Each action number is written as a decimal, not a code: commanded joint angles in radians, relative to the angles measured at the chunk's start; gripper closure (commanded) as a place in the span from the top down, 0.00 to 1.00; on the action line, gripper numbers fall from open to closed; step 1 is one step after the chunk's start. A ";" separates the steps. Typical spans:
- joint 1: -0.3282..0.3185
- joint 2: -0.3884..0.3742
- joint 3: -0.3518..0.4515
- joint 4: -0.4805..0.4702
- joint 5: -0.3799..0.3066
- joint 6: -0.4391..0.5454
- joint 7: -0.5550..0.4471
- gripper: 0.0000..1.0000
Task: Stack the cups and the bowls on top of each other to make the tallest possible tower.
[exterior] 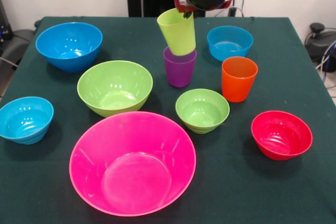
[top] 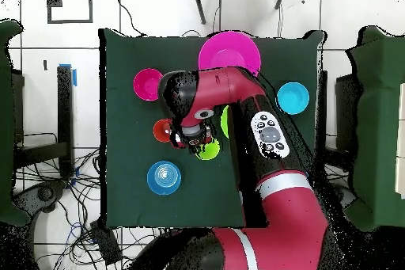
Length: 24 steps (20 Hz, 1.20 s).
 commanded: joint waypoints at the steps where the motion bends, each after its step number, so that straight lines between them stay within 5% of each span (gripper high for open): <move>1: -0.004 0.031 0.044 0.021 -0.109 -0.118 -0.192 0.00; 24: 0.005 0.041 0.037 0.014 -0.109 -0.128 -0.192 0.00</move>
